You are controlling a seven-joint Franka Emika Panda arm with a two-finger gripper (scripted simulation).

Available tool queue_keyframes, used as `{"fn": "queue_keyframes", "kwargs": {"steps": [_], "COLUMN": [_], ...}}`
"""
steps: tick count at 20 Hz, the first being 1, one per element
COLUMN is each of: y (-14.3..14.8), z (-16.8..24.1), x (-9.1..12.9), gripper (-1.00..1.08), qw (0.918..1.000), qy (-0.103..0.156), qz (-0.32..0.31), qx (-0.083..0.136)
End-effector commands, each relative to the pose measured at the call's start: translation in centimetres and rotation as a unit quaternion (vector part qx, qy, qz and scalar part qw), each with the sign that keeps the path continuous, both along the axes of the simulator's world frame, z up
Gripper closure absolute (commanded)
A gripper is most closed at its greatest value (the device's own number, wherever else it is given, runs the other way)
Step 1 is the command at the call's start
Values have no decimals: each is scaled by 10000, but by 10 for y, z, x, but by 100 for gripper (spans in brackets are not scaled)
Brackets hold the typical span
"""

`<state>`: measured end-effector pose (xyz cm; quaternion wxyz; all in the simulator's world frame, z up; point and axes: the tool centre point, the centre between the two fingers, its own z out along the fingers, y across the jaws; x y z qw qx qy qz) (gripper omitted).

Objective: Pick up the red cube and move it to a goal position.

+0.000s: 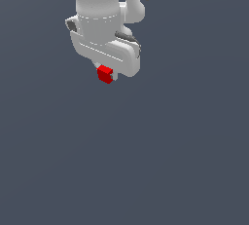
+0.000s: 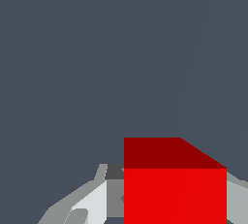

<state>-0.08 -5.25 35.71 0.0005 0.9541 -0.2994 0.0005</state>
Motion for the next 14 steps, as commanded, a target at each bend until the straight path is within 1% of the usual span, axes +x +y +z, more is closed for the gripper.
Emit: {"fn": "queue_keyframes", "kwargs": {"steps": [1,7,14], "y": [1,4,4], "z": [14,34,40], "x": [5,12,15], "gripper": [108,108,108], "qw": [10000,10000,10000], "qy": [4,4,4], "qz": [1,3,3], "qx": [2,5,5]}}
